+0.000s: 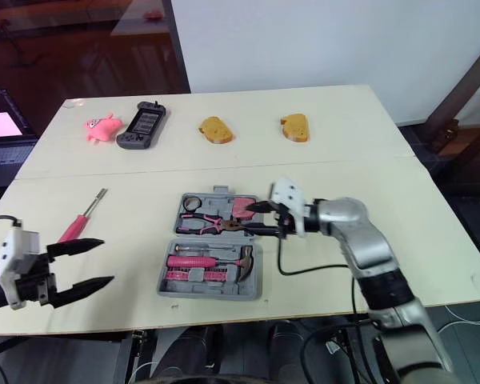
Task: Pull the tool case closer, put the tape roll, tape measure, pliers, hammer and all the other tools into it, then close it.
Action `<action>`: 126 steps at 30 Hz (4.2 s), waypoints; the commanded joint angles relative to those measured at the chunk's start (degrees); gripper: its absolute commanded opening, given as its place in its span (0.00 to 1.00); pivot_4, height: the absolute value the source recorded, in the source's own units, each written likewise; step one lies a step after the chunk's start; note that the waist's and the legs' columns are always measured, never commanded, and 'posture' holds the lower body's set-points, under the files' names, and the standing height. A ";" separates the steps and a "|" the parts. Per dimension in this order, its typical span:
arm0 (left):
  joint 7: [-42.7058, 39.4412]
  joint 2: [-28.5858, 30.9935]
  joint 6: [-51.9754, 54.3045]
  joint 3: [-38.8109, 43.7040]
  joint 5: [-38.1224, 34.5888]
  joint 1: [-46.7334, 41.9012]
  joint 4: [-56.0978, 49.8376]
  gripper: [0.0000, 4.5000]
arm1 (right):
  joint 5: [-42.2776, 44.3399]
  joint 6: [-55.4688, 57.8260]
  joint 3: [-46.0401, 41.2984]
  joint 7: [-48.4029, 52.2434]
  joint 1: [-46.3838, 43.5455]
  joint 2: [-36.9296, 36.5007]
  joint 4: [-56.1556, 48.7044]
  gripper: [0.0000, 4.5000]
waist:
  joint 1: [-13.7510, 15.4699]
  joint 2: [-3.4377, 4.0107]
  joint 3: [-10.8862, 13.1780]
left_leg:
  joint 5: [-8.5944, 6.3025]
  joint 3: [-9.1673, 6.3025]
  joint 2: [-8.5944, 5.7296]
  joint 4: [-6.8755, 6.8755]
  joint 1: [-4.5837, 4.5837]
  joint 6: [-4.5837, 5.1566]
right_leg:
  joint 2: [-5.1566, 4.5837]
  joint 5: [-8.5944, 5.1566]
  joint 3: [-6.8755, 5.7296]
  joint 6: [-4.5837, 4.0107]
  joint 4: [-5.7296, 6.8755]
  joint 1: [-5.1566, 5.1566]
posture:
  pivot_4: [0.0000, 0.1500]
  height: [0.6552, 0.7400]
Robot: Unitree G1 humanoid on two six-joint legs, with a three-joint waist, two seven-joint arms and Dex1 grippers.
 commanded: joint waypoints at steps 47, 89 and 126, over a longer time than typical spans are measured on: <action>18.50 -17.78 -2.89 21.46 -5.77 19.91 -4.18 1.00 | 19.23 26.09 -1.13 6.67 -15.72 -13.61 -10.68 0.99 | 0.28 -0.02 0.10 | -0.08 -0.02 0.40 0.11 -0.90 -0.04 | 0.02 0.10 -0.15 -0.23 -0.73 -0.52 | 1.00 1.00; 19.41 4.98 1.77 -22.70 24.87 -55.57 65.08 1.00 | 35.15 43.95 -6.48 -10.29 -20.07 -12.68 -31.86 0.99 | -0.24 -0.21 0.08 | -0.05 0.31 0.38 0.41 -0.97 -0.07 | 0.46 0.49 -0.11 0.05 0.14 -0.99 | 1.00 1.00; 24.78 -0.74 1.78 -24.54 33.92 -67.67 82.95 0.10 | 37.58 43.49 -7.35 -14.09 -18.91 -15.31 -28.74 1.00 | 0.21 -0.52 0.15 | -0.05 0.26 0.04 0.89 -1.03 -0.04 | 0.33 0.52 -0.12 0.22 0.39 -0.84 | 1.00 1.00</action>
